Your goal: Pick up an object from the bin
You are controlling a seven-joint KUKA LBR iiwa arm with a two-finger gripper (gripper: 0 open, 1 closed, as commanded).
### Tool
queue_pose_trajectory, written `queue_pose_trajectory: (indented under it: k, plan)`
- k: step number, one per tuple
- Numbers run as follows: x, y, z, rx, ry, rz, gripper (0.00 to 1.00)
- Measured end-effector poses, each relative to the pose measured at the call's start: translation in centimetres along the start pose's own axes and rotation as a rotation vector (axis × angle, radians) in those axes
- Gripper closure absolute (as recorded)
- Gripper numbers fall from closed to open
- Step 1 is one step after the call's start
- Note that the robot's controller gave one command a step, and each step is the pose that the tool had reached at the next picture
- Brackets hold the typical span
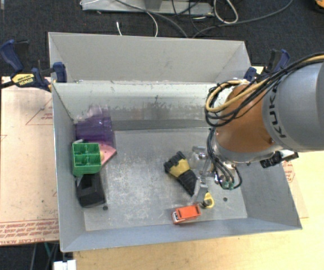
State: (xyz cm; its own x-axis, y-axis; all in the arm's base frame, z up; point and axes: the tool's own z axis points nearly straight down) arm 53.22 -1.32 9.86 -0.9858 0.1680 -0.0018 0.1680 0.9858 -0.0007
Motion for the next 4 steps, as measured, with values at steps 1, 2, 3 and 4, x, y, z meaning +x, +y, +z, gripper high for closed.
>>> queue_pose_trajectory:
  k: [1, 2, 3, 4]
  plan:
    - [2.1, 1.5, 0.4, -0.001, -0.015, 0.065, 0.0]
    - [2.4, 1.0, 1.2, -0.003, -0.005, 0.142, 0.0]
    - [2.8, 1.2, 1.5, -0.004, -0.012, 0.275, 0.0]
    - [1.9, 1.6, 1.6, -0.006, -0.014, 0.261, 0.0]
